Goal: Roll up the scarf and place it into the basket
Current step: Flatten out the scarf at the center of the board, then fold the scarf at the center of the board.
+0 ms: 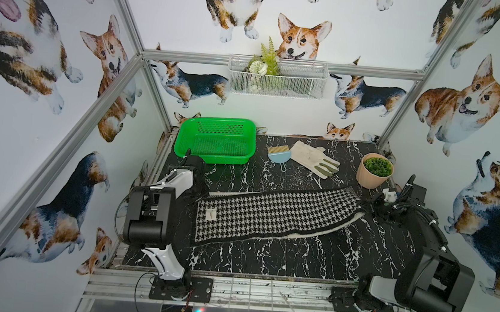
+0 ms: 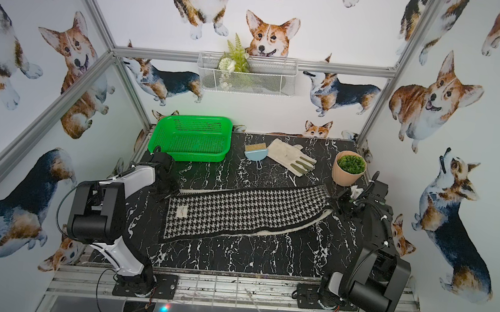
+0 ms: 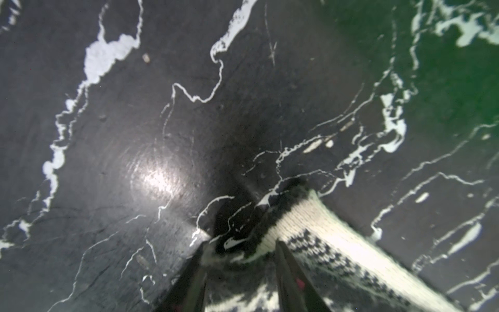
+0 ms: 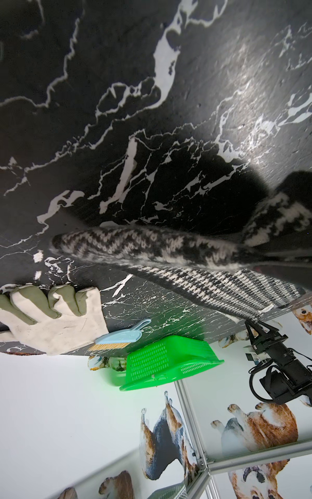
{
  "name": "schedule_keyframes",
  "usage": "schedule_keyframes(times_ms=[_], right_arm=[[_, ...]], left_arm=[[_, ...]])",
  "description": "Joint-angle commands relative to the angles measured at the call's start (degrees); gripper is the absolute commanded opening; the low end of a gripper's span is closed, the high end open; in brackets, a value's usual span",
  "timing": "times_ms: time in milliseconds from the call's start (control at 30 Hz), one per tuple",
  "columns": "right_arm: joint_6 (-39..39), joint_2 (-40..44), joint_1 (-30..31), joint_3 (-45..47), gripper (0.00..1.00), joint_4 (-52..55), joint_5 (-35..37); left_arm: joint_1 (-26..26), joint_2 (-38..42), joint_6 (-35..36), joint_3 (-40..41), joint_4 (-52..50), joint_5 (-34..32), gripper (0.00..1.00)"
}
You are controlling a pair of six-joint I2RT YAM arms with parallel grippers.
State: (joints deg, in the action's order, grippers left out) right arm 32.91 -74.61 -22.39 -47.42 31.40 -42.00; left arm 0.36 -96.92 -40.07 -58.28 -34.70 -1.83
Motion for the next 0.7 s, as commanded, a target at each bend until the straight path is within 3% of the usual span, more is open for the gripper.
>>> schedule_keyframes(times_ms=[0, 100, 200, 233, 267, 367, 667], right_arm=[[-0.7, -0.2, 0.1, 0.0, 0.00, -0.4, -0.1], [-1.0, -0.3, 0.1, 0.1, 0.00, -0.3, -0.1], [-1.1, -0.4, 0.1, 0.5, 0.00, -0.5, -0.2], [-1.1, -0.3, 0.1, 0.6, 0.00, -0.5, -0.2], [-1.1, -0.3, 0.1, 0.7, 0.00, -0.6, -0.1], [-1.5, -0.3, 0.1, 0.8, 0.00, -0.5, 0.2], [-2.3, 0.1, -0.2, 0.9, 0.00, 0.7, 0.9]], left_arm=[[0.1, 1.1, -0.5, 1.3, -0.9, -0.4, 0.39], [0.1, 1.4, -0.5, 2.0, -0.6, -0.7, 0.38], [0.1, 1.5, -0.6, 2.7, 0.0, -1.2, 0.31], [0.0, 1.5, -0.6, 2.9, 0.1, -1.2, 0.17], [0.0, 1.5, -0.6, 2.9, 0.1, -1.3, 0.10], [0.0, 1.5, -0.4, 2.7, 0.1, -1.2, 0.02], [0.1, 4.4, 0.1, -3.1, -4.1, -1.6, 0.00]])
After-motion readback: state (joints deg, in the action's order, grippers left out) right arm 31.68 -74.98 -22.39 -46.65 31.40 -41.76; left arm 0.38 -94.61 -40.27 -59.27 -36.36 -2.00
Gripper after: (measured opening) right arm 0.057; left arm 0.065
